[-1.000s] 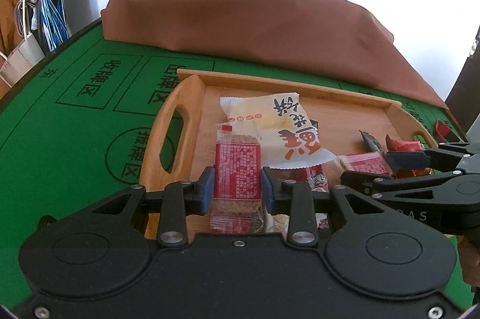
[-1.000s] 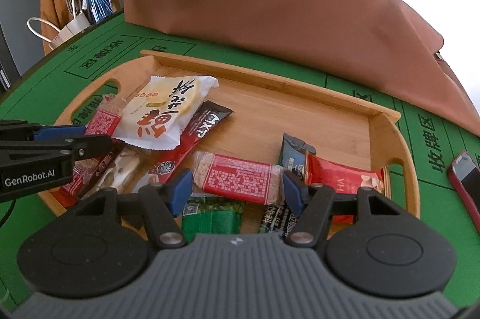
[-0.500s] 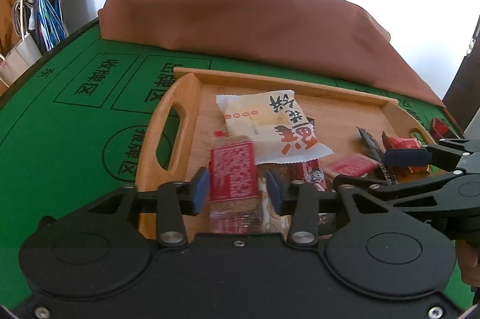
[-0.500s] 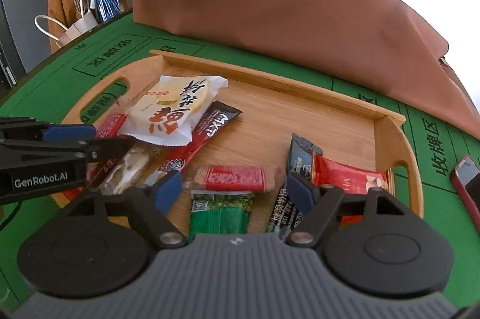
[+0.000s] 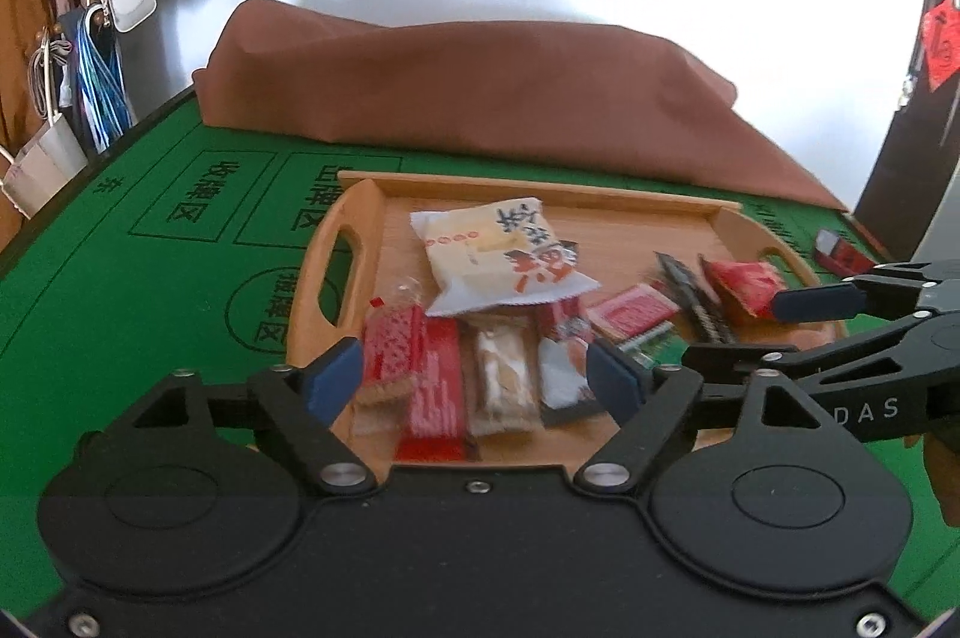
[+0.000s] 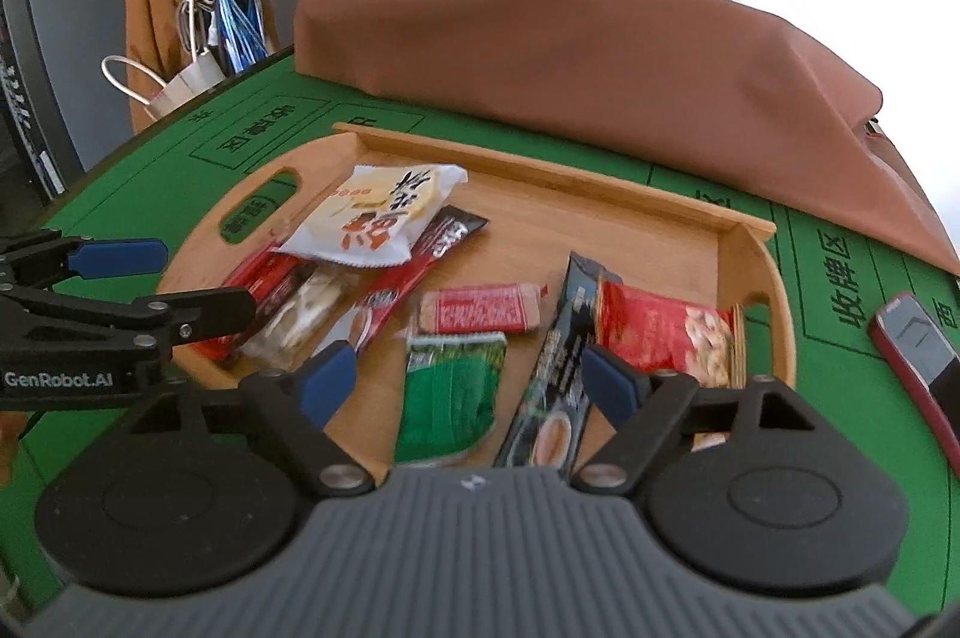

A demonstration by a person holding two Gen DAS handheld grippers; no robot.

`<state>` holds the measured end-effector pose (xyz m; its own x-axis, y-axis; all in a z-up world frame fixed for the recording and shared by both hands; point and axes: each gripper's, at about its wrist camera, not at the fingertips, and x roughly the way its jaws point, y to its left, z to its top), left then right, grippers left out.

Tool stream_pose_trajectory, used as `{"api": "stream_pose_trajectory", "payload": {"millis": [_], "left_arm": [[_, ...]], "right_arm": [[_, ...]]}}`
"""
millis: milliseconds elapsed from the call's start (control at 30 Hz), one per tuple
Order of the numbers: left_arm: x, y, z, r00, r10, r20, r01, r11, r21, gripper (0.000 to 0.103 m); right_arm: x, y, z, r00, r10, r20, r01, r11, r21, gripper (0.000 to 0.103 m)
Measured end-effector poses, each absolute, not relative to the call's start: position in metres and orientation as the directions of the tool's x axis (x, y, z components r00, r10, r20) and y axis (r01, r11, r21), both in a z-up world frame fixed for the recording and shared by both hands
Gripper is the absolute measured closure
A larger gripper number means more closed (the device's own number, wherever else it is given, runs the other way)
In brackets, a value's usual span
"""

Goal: Organize snacks
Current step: 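Open both tools over the tray and withdraw toward the remaining packets, then grasp the white-and-red candy packet with the left tool while the right tool grasps the brown nut packet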

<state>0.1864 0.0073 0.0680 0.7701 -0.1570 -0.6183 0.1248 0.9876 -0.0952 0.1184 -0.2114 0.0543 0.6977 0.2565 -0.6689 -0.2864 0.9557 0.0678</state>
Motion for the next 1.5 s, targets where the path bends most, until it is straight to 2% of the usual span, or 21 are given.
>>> {"api": "stream_pose_trajectory", "payload": {"millis": [233,400,867,1000,1067,1100,1133,1200,1367,1500], "left_arm": [[0.143,0.000,0.073,0.792,-0.171,-0.586,0.167,0.984,-0.060,0.019],[0.112,-0.002,0.071,0.775,-0.228,-0.589,0.205,0.973,-0.106,0.018],[0.081,-0.056,0.039,0.683,-0.333,-0.650,0.322,0.936,-0.141,0.019],[0.090,-0.068,0.029,0.641,-0.361,-0.677,0.325,0.927,-0.187,0.029],[0.094,-0.071,0.026,0.624,-0.370,-0.688,0.315,0.925,-0.212,0.040],[0.095,-0.072,0.025,0.622,-0.369,-0.690,0.311,0.926,-0.215,0.054],[0.096,-0.073,0.025,0.620,-0.365,-0.695,0.311,0.927,-0.210,0.064],[0.096,-0.073,0.026,0.628,-0.355,-0.693,0.312,0.930,-0.194,0.072],[0.093,-0.063,0.029,0.621,-0.364,-0.694,0.319,0.926,-0.200,0.073],[0.087,-0.048,0.032,0.648,-0.317,-0.692,0.294,0.943,-0.156,0.074]], "right_arm": [[0.098,-0.227,0.062,0.643,0.303,-0.704,-0.280,0.948,0.153,0.013],[0.092,-0.237,0.057,0.582,0.337,-0.740,-0.256,0.940,0.226,0.013],[0.080,-0.241,0.047,0.560,0.309,-0.769,-0.215,0.950,0.225,0.013],[0.080,-0.246,0.045,0.552,0.310,-0.774,-0.198,0.950,0.239,0.013],[0.080,-0.247,0.044,0.547,0.315,-0.775,-0.198,0.949,0.246,0.013],[0.080,-0.248,0.043,0.544,0.320,-0.775,-0.200,0.947,0.250,0.013],[0.080,-0.247,0.042,0.541,0.325,-0.776,-0.204,0.945,0.254,0.013],[0.079,-0.245,0.041,0.534,0.331,-0.778,-0.210,0.943,0.257,0.013],[0.081,-0.234,0.035,0.512,0.357,-0.782,-0.225,0.934,0.279,0.013],[0.085,-0.222,0.030,0.497,0.358,-0.791,-0.226,0.933,0.280,0.013]]}}
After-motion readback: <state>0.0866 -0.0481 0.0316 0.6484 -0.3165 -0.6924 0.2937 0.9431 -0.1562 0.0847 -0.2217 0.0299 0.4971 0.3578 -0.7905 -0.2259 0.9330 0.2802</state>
